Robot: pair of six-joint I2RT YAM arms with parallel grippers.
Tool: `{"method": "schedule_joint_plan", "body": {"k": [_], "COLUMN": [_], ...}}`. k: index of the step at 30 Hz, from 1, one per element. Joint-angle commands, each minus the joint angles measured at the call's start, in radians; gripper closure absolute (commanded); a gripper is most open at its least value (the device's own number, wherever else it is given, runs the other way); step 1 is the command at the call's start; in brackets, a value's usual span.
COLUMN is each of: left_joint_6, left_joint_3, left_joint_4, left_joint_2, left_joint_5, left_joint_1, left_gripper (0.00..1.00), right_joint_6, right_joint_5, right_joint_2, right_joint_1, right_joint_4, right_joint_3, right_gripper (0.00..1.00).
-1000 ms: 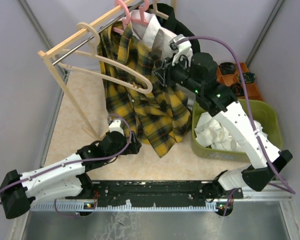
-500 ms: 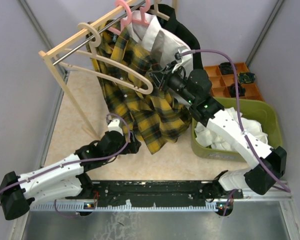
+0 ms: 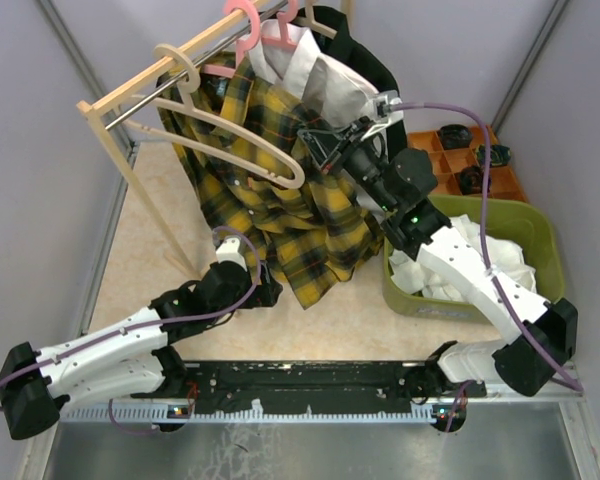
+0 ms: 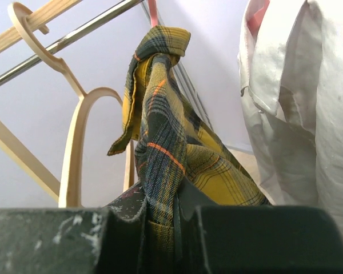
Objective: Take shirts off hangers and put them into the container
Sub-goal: Pick up the hanger from the clothesline.
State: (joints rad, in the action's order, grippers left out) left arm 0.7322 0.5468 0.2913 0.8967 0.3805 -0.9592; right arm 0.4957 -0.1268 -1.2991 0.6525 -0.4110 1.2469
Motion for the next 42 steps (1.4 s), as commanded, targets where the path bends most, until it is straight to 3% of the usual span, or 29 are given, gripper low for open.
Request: {"method": "schedule_joint_plan", "body": {"k": [1,14,29,34,42], "left_joint_6": [-0.007,-0.011,0.005,0.06,0.041], "left_joint_3": [0.035,0.036,0.008,-0.011,0.007], "left_joint_4": [-0.003,-0.004,-0.003,-0.001,-0.009], "left_joint_2": [-0.001,0.007,0.013,0.061,0.067], "left_joint_5": [0.0,-0.002,0.031,-0.032,-0.02], "left_joint_1": [0.005,0.005,0.01,0.036,0.038], "left_gripper": [0.01,0.01,0.01,0.01,0.01], "right_joint_6": [0.057,0.038,-0.028,-0.08,-0.141], "right_joint_5": [0.031,0.048,0.138,0.125,0.14], "right_joint_2": [0.081,0.124,0.185,0.202,0.241], "right_joint_1": [0.007,0.007,0.007,0.007,0.007], "right_joint_4": [-0.211,-0.247,-0.092,-0.01,0.063], "right_joint_3": [-0.017,-0.032,-0.018,0.041,0.075], "right_gripper": [1.0,1.0,1.0,1.0,1.0]}}
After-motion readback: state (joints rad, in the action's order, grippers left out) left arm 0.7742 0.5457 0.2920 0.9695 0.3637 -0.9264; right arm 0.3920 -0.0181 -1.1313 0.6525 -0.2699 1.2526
